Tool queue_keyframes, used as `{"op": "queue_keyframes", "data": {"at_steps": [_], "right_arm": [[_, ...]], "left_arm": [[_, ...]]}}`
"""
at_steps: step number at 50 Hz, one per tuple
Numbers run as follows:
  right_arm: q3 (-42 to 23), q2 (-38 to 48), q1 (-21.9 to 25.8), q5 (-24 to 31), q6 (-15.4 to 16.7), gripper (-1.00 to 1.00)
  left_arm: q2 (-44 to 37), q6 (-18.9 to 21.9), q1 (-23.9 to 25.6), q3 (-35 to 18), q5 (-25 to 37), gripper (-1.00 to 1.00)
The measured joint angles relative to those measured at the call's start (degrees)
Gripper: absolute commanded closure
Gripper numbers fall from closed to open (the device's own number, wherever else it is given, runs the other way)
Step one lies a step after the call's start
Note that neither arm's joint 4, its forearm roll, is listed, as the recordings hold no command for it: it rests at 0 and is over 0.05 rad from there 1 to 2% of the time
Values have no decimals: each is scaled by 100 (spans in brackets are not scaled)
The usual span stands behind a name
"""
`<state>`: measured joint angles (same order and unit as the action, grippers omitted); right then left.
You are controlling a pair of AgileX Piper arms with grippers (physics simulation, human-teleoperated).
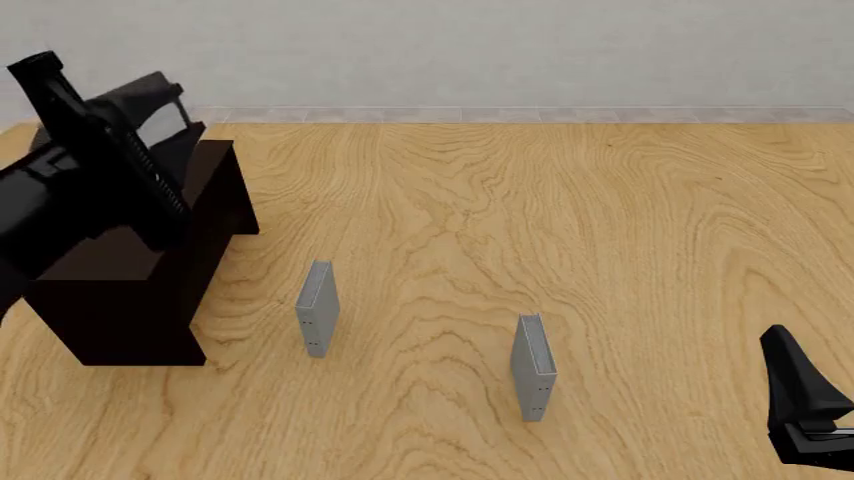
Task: Pick up the book in the middle and place it on the cabinet shelf.
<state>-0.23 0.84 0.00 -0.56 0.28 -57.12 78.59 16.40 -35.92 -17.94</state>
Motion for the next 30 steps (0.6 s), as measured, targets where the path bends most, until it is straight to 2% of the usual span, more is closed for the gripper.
{"op": "queue_keyframes", "data": {"at_steps": [18, 30], "right_arm": [[0, 0, 0, 0, 0, -100], [0, 1, 0, 0, 0, -100]], "left_arm": [[-307, 199, -348, 11, -250, 100], [-677, 42, -632, -169, -145, 100]]}}
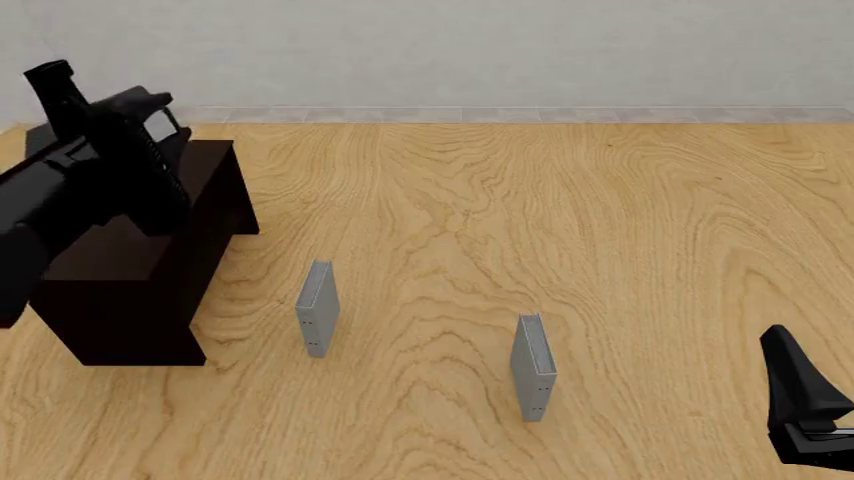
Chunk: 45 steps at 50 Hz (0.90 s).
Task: Pick up the book in the middle and place it on the cabinet shelf.
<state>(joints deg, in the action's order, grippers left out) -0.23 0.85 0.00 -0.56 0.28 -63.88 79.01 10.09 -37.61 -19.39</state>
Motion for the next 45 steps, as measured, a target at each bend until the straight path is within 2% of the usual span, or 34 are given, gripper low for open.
{"op": "queue_keyframes", "data": {"at_steps": [14, 45], "right_arm": [[0, 0, 0, 0, 0, -100], [0, -1, 0, 0, 0, -100]], "left_arm": [[-466, -294, -215, -331, 171, 100], [-1379, -358, -680, -780, -116, 100]]}}
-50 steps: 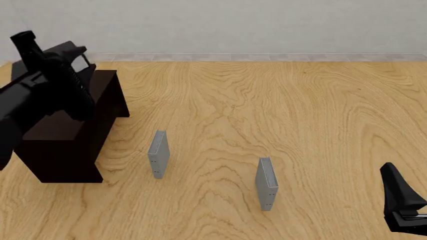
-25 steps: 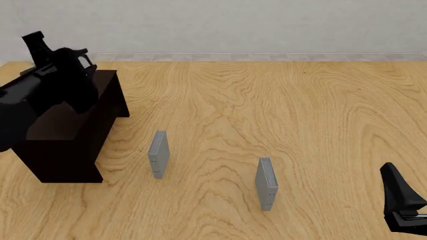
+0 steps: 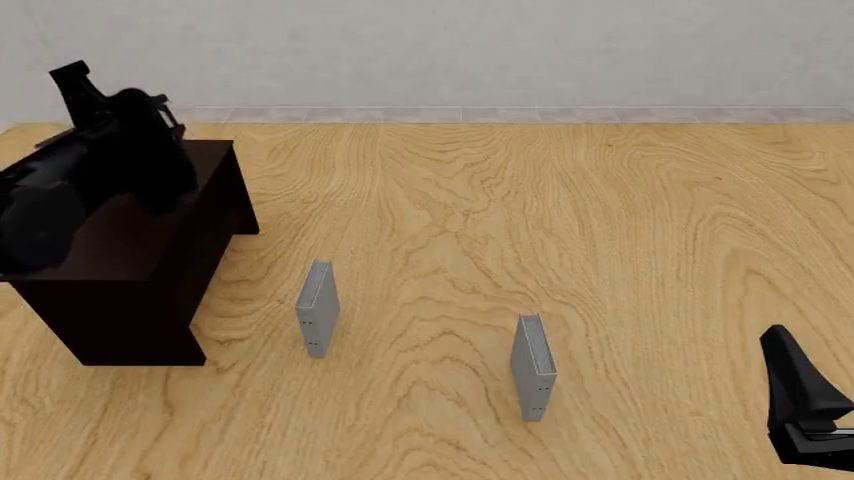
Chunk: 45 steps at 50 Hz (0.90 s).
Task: Pick up the book in the middle and place it on the cabinet shelf.
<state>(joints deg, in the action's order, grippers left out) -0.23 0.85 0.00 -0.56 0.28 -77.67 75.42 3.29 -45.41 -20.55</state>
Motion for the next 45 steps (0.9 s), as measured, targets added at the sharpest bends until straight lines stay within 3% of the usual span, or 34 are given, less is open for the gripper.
{"op": "queue_keyframes", "data": {"at_steps": [22, 23, 45], "right_arm": [[0, 0, 0, 0, 0, -100], [0, 0, 0, 0, 0, -100], [0, 0, 0, 0, 0, -100]], "left_arm": [[-337, -550, -123, -360, 123, 100], [-347, -560, -127, -368, 124, -100], [-56, -577, -71, -316, 337, -100]]}}
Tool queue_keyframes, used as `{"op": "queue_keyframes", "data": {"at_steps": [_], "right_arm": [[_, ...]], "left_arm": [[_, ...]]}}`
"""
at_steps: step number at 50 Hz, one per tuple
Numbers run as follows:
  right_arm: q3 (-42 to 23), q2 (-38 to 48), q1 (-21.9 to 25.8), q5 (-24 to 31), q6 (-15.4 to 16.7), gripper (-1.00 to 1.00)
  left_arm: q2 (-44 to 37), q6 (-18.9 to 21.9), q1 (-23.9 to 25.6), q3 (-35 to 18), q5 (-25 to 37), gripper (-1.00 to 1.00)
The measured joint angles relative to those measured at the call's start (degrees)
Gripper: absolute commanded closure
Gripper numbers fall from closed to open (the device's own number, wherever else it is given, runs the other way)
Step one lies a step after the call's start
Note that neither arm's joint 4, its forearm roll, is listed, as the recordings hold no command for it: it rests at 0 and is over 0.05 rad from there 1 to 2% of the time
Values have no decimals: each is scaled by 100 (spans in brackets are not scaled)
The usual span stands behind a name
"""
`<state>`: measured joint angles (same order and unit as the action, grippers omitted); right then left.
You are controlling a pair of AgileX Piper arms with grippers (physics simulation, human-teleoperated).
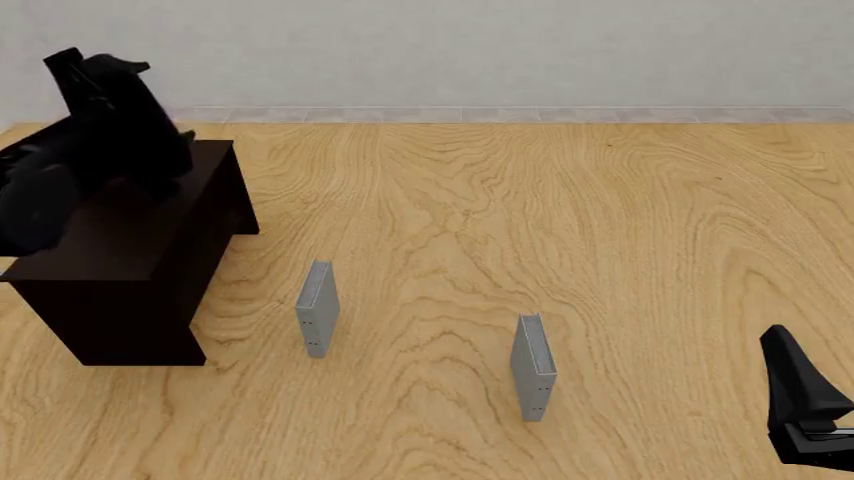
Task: Pick up the book in the middle and place it on the cabinet shelf.
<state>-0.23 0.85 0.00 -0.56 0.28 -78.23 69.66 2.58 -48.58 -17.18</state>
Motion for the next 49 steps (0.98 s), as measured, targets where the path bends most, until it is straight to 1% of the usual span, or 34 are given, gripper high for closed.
{"op": "queue_keyframes", "data": {"at_steps": [14, 22, 27, 32, 40, 44, 49], "right_arm": [[0, 0, 0, 0, 0, -100], [0, -1, 0, 0, 1, -100], [0, 0, 0, 0, 0, -100], [0, 0, 0, 0, 0, -100], [0, 0, 0, 0, 0, -100], [0, 0, 0, 0, 0, -100], [0, 1, 0, 0, 0, -100]], "left_arm": [[807, -196, 407, 10, 783, -100], [1287, -416, 703, -57, 1314, -100], [1582, -637, 914, -139, 1667, -100], [1853, -915, 1128, -248, 2002, -100], [2244, -1590, 1536, -456, 2448, -100], [2393, -1968, 1740, -428, 2488, -100], [2548, -2442, 1979, -333, 2365, -100]]}}
